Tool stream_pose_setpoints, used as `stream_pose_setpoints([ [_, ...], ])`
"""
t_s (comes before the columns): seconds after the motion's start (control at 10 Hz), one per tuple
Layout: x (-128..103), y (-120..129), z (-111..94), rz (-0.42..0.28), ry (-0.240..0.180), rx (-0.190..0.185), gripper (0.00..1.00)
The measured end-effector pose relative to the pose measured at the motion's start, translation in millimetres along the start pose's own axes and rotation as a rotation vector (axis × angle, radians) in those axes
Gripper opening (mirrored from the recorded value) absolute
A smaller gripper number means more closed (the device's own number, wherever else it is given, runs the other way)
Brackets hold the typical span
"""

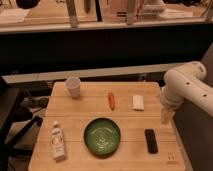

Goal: Place the eraser in the ceramic cup

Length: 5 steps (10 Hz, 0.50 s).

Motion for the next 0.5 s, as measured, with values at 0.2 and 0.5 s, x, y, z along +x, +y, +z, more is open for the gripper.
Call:
stream_pose_setpoints([
  [0.2, 0.0, 0.2, 0.8, 0.000, -0.001, -0.001, 0.80],
  [0.5, -0.1, 0.1, 0.8, 0.000, -0.001, -0.001, 0.80],
])
